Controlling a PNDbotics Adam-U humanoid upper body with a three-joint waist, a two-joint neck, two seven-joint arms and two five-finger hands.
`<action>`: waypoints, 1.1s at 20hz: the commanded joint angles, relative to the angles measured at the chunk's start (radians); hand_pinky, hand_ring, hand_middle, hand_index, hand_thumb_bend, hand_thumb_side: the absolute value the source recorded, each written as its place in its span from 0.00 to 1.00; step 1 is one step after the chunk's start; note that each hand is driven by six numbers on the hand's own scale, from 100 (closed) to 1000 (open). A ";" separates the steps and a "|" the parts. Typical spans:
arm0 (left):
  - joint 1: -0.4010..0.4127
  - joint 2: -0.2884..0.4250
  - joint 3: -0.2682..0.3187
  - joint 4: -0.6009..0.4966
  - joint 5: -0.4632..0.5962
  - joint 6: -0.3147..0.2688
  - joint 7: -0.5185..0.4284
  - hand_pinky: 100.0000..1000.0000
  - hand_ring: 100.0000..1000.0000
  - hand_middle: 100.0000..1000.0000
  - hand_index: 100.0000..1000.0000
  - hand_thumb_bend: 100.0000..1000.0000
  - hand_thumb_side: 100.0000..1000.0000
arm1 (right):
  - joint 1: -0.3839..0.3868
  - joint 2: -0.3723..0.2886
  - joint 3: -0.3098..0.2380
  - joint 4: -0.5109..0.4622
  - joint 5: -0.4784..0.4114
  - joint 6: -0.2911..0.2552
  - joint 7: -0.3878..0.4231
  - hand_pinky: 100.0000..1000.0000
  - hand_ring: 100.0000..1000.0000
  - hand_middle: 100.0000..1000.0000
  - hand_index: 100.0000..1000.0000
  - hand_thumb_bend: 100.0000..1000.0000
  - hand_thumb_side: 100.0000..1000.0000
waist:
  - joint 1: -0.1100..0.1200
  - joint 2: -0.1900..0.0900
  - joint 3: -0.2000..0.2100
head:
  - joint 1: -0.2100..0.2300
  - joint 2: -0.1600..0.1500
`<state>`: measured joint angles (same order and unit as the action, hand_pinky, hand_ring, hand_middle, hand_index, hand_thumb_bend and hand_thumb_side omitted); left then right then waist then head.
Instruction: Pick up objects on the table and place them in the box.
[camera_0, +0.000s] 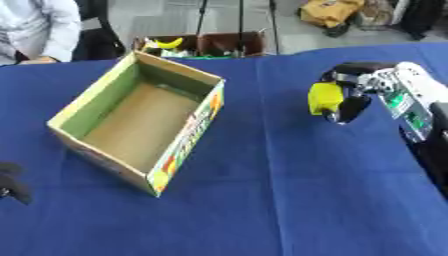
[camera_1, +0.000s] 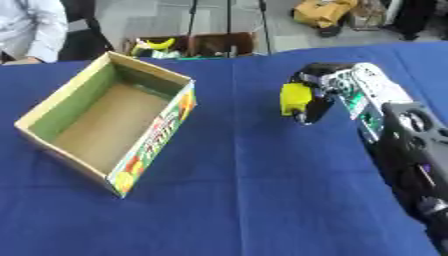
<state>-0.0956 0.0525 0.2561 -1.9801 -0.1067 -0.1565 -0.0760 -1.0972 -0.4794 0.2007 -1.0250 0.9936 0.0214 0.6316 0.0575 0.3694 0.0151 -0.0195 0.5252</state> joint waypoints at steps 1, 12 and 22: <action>-0.006 0.009 0.001 -0.020 0.001 -0.001 -0.002 0.30 0.36 0.47 0.84 0.00 0.98 | -0.027 -0.018 -0.018 -0.052 -0.031 0.024 -0.032 0.60 0.59 0.46 0.61 0.00 0.06 | -0.002 -0.019 0.000 | -0.001 -0.014; -0.004 0.011 -0.001 -0.020 0.002 0.000 -0.004 0.30 0.36 0.47 0.84 0.00 0.98 | -0.068 0.004 -0.014 -0.263 -0.114 0.081 -0.064 0.59 0.56 0.43 0.59 0.00 0.09 | -0.004 -0.024 0.001 | -0.007 -0.010; -0.002 0.014 -0.007 -0.020 0.008 0.000 -0.012 0.30 0.36 0.47 0.84 0.00 0.98 | -0.144 0.127 0.003 -0.332 -0.105 0.114 -0.041 0.60 0.56 0.42 0.59 0.00 0.16 | -0.010 -0.030 0.019 | -0.018 -0.008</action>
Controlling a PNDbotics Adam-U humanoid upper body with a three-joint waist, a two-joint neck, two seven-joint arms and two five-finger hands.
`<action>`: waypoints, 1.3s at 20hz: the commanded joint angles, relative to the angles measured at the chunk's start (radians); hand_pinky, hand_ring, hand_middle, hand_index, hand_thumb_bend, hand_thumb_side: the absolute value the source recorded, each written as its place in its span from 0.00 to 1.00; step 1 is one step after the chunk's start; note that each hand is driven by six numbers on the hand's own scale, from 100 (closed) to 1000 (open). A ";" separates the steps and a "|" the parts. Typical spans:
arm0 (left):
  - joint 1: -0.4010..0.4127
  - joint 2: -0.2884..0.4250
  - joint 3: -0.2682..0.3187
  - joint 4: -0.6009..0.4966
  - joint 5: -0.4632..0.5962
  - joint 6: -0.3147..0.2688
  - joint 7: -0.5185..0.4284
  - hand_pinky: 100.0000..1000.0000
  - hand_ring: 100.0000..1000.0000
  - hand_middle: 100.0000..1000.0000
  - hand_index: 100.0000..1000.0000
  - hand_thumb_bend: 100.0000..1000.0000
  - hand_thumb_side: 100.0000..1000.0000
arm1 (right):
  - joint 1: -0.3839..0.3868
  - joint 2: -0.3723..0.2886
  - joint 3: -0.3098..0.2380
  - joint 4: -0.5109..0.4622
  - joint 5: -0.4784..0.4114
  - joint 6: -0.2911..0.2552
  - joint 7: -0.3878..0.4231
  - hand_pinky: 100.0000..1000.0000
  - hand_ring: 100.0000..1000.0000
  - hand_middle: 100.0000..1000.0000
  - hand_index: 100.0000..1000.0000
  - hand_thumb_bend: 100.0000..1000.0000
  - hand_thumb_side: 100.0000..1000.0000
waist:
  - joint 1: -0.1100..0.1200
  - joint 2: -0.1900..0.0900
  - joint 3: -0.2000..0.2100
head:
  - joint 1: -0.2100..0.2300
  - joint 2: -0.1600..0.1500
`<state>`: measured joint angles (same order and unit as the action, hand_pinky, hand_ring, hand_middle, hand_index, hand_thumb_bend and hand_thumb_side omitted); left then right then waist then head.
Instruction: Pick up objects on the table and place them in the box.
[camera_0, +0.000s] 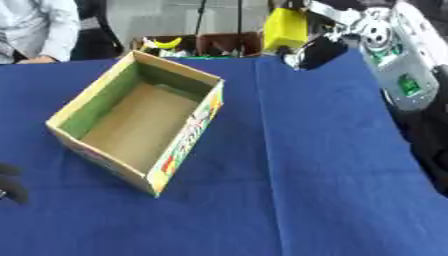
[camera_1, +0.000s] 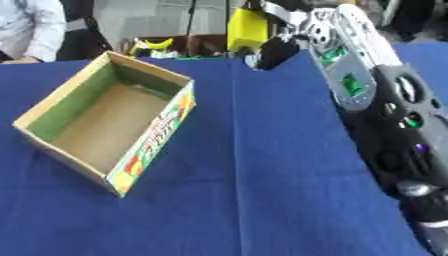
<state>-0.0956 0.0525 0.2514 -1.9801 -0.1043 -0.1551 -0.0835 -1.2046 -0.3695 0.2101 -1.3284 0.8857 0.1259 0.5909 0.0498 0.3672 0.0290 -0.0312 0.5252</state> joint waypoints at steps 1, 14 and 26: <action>-0.002 0.015 -0.004 -0.020 0.006 -0.002 -0.005 0.30 0.36 0.47 0.84 0.00 0.98 | -0.050 0.041 -0.008 -0.029 0.006 0.014 -0.003 0.60 0.56 0.42 0.59 0.00 0.09 | -0.003 -0.029 0.010 | -0.010 -0.008; -0.008 0.018 -0.022 -0.020 0.022 -0.005 -0.025 0.30 0.36 0.47 0.84 0.00 0.98 | -0.119 0.294 -0.020 0.111 0.126 0.050 -0.057 0.62 0.56 0.42 0.60 0.00 0.09 | -0.015 -0.027 0.067 | -0.059 0.013; -0.026 0.018 -0.028 -0.020 0.030 -0.001 -0.034 0.30 0.36 0.47 0.84 0.00 0.98 | -0.094 0.414 -0.020 0.249 0.219 0.050 -0.087 0.62 0.56 0.42 0.60 0.00 0.09 | -0.032 -0.015 0.103 | -0.088 -0.007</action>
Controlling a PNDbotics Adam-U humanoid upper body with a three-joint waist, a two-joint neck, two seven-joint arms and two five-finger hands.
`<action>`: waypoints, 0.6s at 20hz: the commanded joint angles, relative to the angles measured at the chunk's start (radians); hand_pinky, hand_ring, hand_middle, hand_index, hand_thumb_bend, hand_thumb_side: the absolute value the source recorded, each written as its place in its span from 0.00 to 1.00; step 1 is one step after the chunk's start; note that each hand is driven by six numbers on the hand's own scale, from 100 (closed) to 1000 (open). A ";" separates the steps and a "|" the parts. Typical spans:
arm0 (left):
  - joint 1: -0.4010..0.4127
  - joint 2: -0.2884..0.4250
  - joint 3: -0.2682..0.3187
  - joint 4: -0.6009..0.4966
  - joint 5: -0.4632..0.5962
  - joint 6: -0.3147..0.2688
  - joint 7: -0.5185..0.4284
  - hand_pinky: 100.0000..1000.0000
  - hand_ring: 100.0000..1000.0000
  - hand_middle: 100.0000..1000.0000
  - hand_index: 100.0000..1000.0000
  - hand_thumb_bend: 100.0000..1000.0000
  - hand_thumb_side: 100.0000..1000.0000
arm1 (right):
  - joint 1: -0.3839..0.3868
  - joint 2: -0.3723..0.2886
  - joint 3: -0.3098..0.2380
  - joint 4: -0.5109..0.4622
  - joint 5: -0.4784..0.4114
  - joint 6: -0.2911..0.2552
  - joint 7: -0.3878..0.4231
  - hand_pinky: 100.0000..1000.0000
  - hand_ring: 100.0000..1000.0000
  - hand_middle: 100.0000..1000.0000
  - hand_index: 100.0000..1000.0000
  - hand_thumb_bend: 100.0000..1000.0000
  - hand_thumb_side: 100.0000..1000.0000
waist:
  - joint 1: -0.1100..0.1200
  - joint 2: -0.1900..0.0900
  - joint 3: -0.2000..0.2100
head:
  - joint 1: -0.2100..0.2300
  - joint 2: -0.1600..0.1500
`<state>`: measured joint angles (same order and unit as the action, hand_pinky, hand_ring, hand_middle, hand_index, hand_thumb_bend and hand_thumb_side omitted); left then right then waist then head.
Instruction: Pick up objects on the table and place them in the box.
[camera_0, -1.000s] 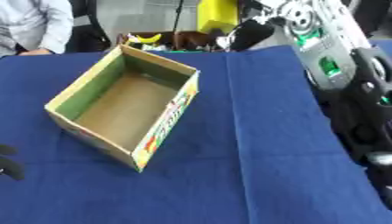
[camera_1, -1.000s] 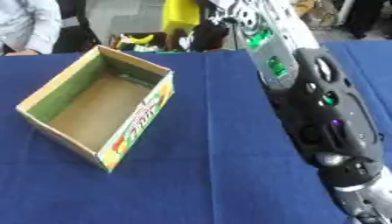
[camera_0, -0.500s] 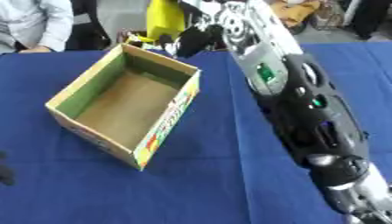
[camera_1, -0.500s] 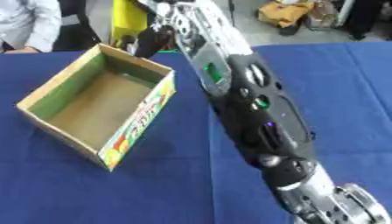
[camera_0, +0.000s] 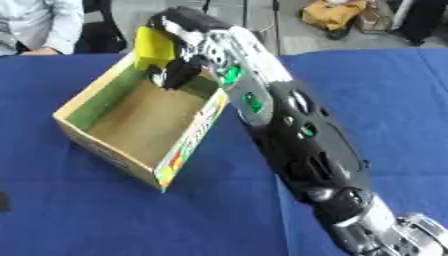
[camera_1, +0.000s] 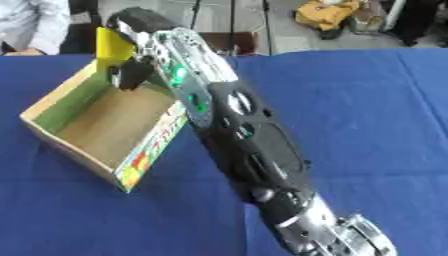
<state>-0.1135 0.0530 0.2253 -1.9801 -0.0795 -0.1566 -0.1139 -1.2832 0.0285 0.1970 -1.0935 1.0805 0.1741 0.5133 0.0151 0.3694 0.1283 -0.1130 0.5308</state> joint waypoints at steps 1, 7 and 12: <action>-0.009 0.017 -0.002 -0.020 0.005 0.001 -0.004 0.30 0.36 0.47 0.84 0.00 0.98 | -0.014 0.021 -0.007 0.025 0.033 0.002 -0.011 0.62 0.56 0.42 0.60 0.00 0.09 | 0.001 -0.016 0.006 | -0.007 -0.014; -0.016 0.017 -0.002 -0.020 0.006 0.002 -0.006 0.30 0.36 0.47 0.84 0.00 0.98 | -0.003 0.044 -0.010 0.098 0.088 0.002 -0.029 0.61 0.57 0.43 0.60 0.00 0.09 | -0.006 -0.010 0.015 | -0.012 -0.020; -0.019 0.016 -0.002 -0.020 0.005 0.003 -0.007 0.30 0.36 0.47 0.84 0.00 0.98 | 0.001 0.053 -0.010 0.156 0.130 -0.002 -0.050 0.61 0.57 0.45 0.61 0.00 0.09 | -0.009 -0.005 0.021 | -0.014 -0.024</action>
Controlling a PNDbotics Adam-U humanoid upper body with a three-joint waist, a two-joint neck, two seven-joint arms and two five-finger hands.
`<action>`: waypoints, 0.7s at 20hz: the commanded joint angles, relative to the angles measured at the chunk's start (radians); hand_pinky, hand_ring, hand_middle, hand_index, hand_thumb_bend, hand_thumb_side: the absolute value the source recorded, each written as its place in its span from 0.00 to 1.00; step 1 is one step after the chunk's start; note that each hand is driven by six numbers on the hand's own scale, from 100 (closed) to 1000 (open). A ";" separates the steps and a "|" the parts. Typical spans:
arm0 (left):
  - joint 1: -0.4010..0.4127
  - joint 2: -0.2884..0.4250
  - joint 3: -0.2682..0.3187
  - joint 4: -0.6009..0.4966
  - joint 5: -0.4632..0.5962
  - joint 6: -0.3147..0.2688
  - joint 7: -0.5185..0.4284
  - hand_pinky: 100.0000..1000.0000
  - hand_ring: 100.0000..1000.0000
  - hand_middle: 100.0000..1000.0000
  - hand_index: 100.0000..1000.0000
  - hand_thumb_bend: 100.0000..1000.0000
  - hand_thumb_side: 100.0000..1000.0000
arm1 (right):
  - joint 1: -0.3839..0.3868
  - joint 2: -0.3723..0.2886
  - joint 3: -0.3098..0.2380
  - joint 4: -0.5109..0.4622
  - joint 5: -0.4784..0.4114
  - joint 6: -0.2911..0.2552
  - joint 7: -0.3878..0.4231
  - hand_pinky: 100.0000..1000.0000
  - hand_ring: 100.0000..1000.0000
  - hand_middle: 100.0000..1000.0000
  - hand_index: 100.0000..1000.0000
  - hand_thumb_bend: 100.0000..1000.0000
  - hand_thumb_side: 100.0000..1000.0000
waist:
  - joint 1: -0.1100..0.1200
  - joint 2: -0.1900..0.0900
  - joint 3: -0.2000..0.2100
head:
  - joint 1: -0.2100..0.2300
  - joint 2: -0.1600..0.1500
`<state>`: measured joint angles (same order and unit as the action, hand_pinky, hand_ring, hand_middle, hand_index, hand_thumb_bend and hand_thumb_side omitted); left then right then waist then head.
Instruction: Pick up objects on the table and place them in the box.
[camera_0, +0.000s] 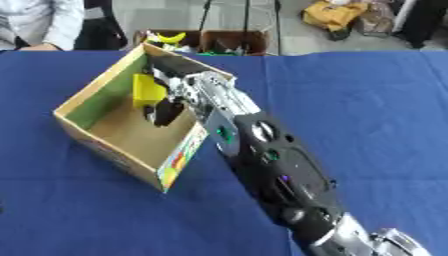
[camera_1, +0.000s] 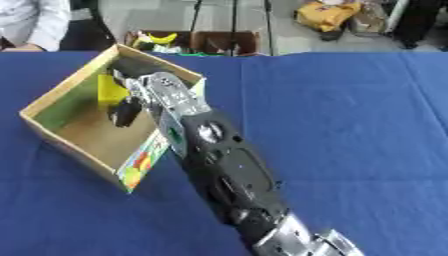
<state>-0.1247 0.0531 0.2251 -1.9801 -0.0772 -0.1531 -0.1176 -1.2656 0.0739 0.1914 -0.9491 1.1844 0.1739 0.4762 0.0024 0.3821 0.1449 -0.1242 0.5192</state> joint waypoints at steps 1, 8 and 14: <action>-0.008 0.015 -0.003 -0.020 0.002 0.000 -0.004 0.30 0.36 0.47 0.84 0.00 0.98 | -0.014 0.011 -0.005 0.024 0.034 -0.003 -0.015 0.61 0.58 0.46 0.62 0.00 0.09 | 0.003 -0.017 0.004 | -0.003 -0.013; -0.007 0.013 -0.003 -0.020 0.002 -0.002 -0.005 0.30 0.36 0.47 0.84 0.00 0.98 | 0.009 0.032 -0.016 0.079 0.068 -0.016 -0.022 0.68 0.68 0.62 0.75 0.00 0.07 | 0.007 -0.014 0.012 | -0.005 -0.022; -0.007 0.014 -0.002 -0.020 0.003 -0.002 -0.005 0.30 0.36 0.47 0.84 0.00 0.98 | 0.012 0.034 -0.011 0.084 0.085 -0.056 -0.012 0.74 0.76 0.75 0.81 0.40 0.32 | 0.009 -0.016 0.012 | -0.004 -0.026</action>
<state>-0.1255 0.0531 0.2250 -1.9801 -0.0772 -0.1521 -0.1197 -1.2350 0.1022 0.1796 -0.8565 1.2594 0.1287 0.4626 0.0040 0.3859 0.1540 -0.1261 0.5076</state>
